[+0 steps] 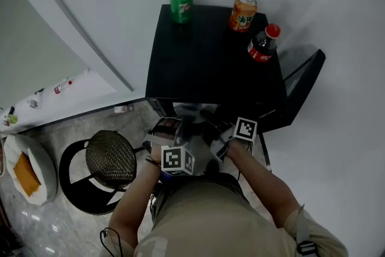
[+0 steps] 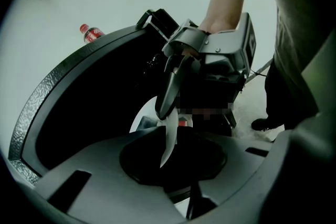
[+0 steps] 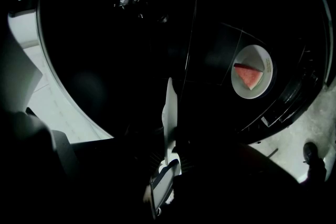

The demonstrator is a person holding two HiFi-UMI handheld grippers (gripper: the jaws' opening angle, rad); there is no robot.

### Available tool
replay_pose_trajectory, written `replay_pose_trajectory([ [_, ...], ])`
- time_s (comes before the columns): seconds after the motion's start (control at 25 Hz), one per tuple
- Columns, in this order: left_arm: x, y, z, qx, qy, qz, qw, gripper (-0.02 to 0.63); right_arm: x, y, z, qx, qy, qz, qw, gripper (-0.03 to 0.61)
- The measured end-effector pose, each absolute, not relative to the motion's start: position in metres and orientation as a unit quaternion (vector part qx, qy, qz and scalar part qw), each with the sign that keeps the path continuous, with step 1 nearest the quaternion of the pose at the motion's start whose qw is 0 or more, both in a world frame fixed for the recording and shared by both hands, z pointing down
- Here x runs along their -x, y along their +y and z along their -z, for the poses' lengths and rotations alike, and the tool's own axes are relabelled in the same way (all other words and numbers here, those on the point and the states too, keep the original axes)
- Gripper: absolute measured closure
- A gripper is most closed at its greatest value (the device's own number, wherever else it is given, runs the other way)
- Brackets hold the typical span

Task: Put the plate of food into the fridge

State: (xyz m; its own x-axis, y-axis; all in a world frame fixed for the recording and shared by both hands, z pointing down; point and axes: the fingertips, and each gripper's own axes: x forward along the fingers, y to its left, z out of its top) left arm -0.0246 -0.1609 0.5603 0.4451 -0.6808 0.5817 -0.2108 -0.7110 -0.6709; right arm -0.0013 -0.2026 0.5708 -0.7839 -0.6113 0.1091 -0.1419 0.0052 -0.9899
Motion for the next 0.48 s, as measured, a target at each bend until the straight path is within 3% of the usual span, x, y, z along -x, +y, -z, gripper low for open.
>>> replay_pose_trajectory([
  [0.48,0.024,-0.175,-0.567,0.804,0.292,0.456,0.246,0.543,0.005,-0.214,-0.574,0.261,0.702,0.646,0.148,0.528],
])
